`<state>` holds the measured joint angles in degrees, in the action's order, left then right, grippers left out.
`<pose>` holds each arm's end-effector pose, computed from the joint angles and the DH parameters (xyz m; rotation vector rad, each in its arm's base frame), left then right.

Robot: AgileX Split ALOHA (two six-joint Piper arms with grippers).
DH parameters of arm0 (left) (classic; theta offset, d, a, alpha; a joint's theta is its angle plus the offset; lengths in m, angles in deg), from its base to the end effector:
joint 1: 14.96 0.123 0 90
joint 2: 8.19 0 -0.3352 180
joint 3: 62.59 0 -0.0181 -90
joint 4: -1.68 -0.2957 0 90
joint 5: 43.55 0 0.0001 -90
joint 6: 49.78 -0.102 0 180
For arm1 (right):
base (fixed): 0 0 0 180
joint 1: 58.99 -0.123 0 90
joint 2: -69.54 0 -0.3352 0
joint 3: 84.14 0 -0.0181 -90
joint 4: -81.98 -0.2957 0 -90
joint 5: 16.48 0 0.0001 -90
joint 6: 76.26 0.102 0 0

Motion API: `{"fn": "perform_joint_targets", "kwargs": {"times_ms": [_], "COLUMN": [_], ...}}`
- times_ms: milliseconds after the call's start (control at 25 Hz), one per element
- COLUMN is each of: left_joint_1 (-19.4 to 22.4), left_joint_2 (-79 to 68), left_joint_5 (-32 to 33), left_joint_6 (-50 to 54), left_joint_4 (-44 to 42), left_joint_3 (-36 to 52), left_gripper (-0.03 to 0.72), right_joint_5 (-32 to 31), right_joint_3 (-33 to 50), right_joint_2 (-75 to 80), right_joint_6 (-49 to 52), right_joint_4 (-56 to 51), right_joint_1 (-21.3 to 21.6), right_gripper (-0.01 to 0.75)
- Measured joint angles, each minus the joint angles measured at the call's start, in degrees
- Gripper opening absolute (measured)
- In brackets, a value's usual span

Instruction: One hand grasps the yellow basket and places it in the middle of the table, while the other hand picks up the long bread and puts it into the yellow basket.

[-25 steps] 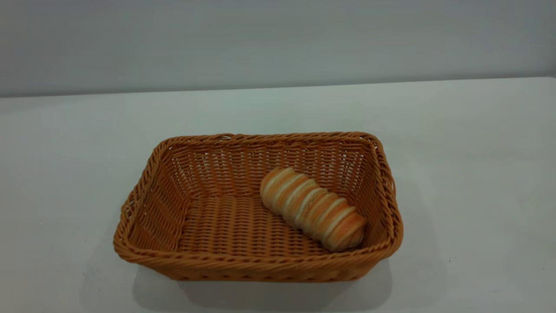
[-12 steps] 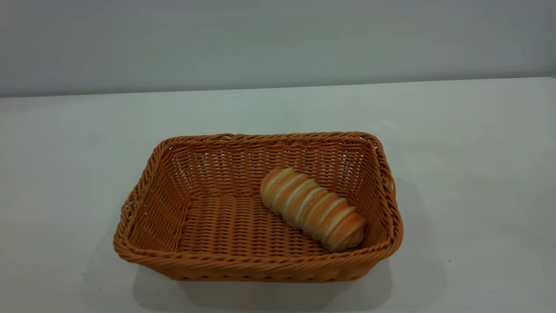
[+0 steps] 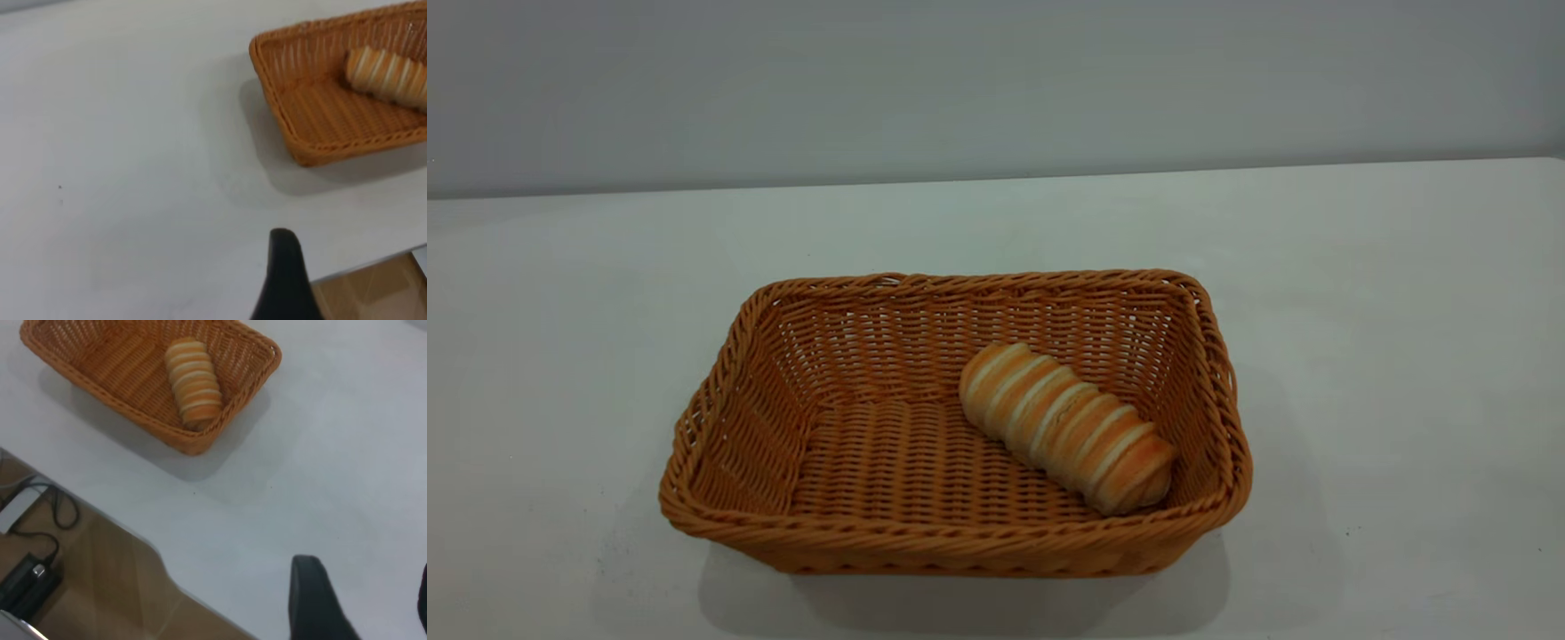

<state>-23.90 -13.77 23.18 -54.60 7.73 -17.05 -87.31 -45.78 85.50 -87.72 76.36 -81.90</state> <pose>-0.0262 -0.0059 0.3080 0.2635 2.0397 -0.1702 -0.0125 0.0050 0.3439 -0.6634 2.0863 0.2325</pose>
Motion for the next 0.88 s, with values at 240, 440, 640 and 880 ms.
{"fn": "perform_joint_targets", "kwargs": {"times_ms": [240,440,640,880], "left_joint_1": [0.0,0.0,0.0,0.0], "left_joint_2": [0.05,0.06,0.06,0.06], "left_joint_5": [-0.15,-0.15,-0.15,-0.91], "left_joint_6": [-1.57,-1.63,-1.63,-1.37], "left_joint_4": [-2.09,-2.8,-2.86,-2.86], "left_joint_3": [1.59,1.59,2.2,4.63], "left_gripper": [0.584,0.584,0.584,0.584], "right_joint_5": [0.11,0.11,0.23,0.37], "right_joint_3": [3.4,6.57,8.7,10.36], "right_joint_2": [-5.23,-7.39,-7.85,-7.85], "right_joint_6": [0.01,0.06,0.9,4.59], "right_joint_4": [0.0,0.0,0.4,2.77], "right_joint_1": [0.0,0.0,0.0,0.0], "right_gripper": [0.414,0.414,0.414,0.414]}}
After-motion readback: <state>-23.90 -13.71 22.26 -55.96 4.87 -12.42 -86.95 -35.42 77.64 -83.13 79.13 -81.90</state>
